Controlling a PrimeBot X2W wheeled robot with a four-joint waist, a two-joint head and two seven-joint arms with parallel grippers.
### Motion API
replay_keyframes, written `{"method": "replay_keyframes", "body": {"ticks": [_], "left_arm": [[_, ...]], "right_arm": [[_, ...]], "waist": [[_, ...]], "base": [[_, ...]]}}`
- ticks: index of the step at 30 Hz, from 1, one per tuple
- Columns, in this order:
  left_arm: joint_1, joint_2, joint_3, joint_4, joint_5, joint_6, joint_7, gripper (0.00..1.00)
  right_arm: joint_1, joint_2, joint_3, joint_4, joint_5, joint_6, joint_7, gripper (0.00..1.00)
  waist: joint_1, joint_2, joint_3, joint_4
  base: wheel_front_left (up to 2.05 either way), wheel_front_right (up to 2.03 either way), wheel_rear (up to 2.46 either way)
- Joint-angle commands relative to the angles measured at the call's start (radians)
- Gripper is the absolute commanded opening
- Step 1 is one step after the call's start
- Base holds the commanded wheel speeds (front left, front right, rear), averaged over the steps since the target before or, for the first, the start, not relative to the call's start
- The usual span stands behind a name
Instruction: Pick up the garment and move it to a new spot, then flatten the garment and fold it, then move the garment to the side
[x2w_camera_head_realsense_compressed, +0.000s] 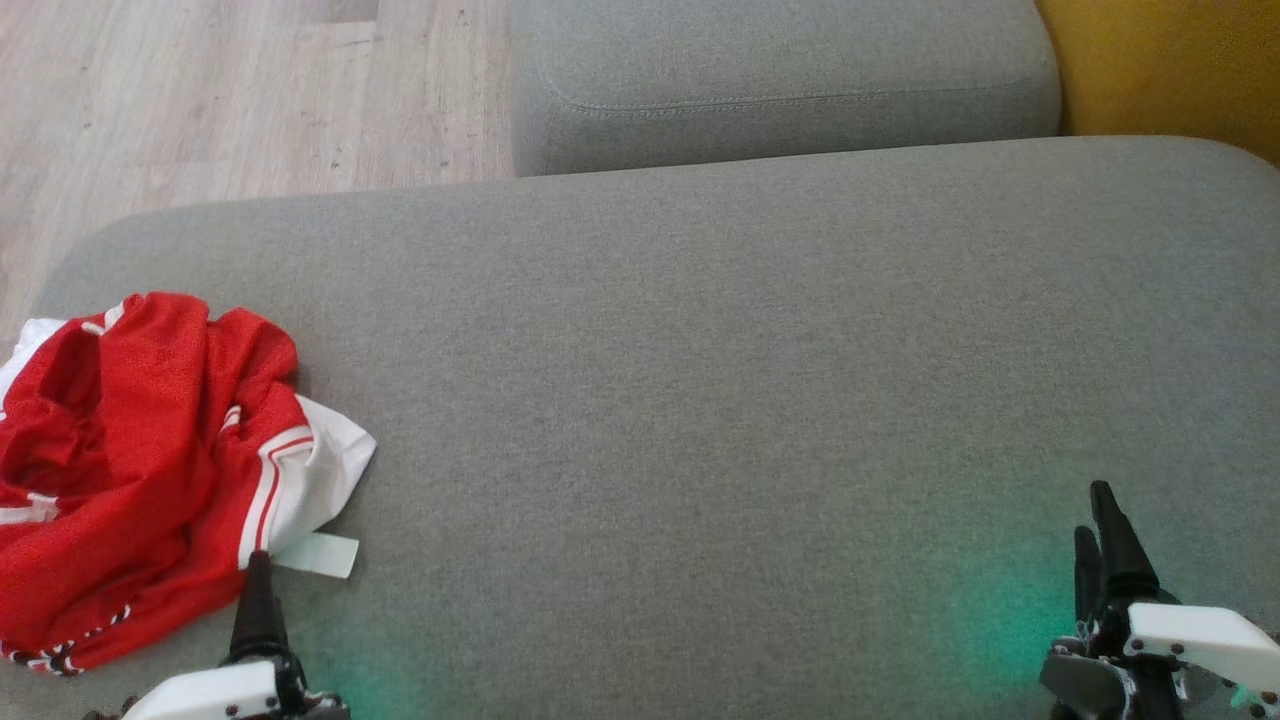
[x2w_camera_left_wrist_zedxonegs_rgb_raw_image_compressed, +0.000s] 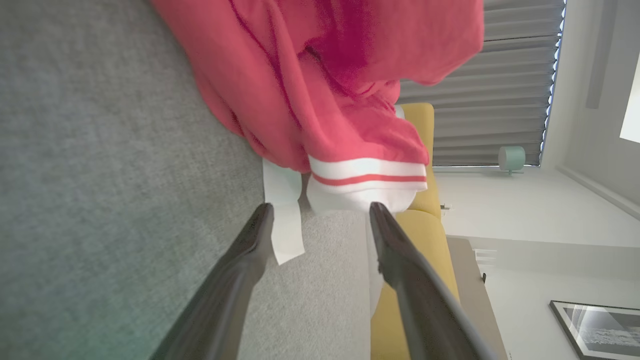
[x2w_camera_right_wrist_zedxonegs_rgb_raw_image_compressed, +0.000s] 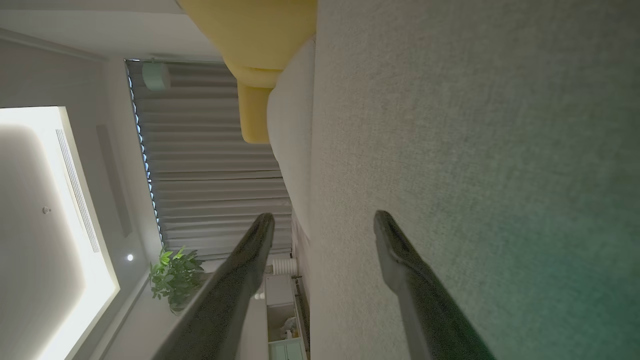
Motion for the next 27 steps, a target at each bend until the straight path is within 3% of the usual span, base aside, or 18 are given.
{"method": "replay_keyframes", "body": {"ticks": [1,27], "left_arm": [[-0.044,0.006,-0.002,-0.040,0.023,0.003,-0.010,1.00],[-0.050,0.008,-0.090,-0.125,0.422,0.089,-0.086,1.00]], "right_arm": [[-0.043,-0.007,0.007,-0.039,-0.023,0.000,-0.013,1.00],[-0.062,-0.007,0.102,-0.124,-0.453,0.000,-0.089,1.00]], "waist": [[0.0000,0.0000,0.000,0.000],[0.0000,0.0000,-0.005,0.003]], "base": [[0.00,0.00,0.00],[0.00,0.00,0.00]]}}
